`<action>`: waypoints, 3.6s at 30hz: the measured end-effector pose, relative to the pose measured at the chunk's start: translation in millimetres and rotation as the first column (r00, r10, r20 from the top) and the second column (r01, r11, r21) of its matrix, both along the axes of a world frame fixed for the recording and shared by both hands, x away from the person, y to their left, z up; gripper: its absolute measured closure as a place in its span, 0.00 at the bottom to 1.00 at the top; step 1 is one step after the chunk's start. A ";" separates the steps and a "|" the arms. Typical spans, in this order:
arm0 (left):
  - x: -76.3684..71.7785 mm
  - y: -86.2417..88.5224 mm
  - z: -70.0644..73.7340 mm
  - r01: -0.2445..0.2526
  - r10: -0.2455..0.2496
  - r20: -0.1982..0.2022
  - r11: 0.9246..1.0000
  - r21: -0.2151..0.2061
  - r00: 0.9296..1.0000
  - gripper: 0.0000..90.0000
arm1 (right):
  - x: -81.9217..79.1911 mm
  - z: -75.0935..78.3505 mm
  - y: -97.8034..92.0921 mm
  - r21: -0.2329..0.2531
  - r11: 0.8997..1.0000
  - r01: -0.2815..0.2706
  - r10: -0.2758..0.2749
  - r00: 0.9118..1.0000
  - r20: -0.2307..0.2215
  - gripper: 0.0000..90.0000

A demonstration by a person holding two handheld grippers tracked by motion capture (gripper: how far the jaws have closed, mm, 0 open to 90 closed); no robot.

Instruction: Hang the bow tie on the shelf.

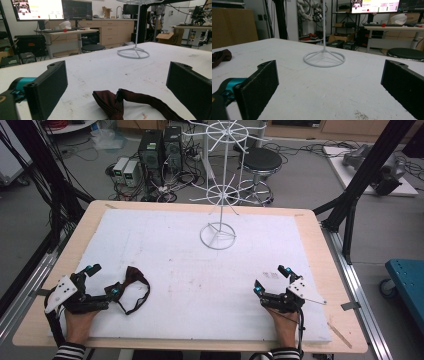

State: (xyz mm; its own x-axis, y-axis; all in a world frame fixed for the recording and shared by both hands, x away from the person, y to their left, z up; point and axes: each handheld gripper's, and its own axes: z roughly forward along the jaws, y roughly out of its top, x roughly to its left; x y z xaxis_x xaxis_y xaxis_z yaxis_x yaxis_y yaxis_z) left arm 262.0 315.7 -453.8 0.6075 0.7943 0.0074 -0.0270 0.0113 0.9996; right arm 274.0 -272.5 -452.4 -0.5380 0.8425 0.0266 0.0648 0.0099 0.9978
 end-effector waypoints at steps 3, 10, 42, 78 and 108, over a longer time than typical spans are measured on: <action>-0.1 -0.4 -0.1 0.001 -0.001 -0.002 1.000 -0.002 1.000 0.04 | -0.1 0.0 0.1 -0.005 1.000 0.001 -0.001 1.000 0.008 0.01; 0.4 0.1 0.1 0.005 -0.005 0.000 1.000 -0.004 1.000 0.04 | -1.9 -0.4 0.1 0.002 1.000 0.009 -0.009 1.000 0.017 0.01; 12.6 0.4 62.3 0.084 -0.032 -0.181 0.955 0.284 0.983 0.04 | -2.3 -0.4 0.4 0.002 1.000 0.009 -0.009 1.000 0.019 0.01; 38.3 -8.4 58.3 0.304 0.042 -0.534 0.783 0.542 0.844 0.04 | -1.7 -0.5 0.0 -0.001 1.000 0.009 -0.009 1.000 0.026 0.01; 48.8 -18.5 46.6 0.392 0.100 -0.704 0.772 0.501 0.703 0.25 | -2.1 -0.4 0.4 0.000 1.000 0.009 -0.009 1.000 0.022 0.01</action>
State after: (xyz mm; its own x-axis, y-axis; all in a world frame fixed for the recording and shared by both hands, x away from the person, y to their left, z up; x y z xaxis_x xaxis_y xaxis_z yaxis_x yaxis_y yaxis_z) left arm 310.7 297.2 -407.2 0.7430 0.6688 -0.0259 0.5782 -0.6219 0.5281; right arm 271.8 -272.1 -452.8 -0.5307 0.8475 0.0146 0.0427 0.0095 0.9990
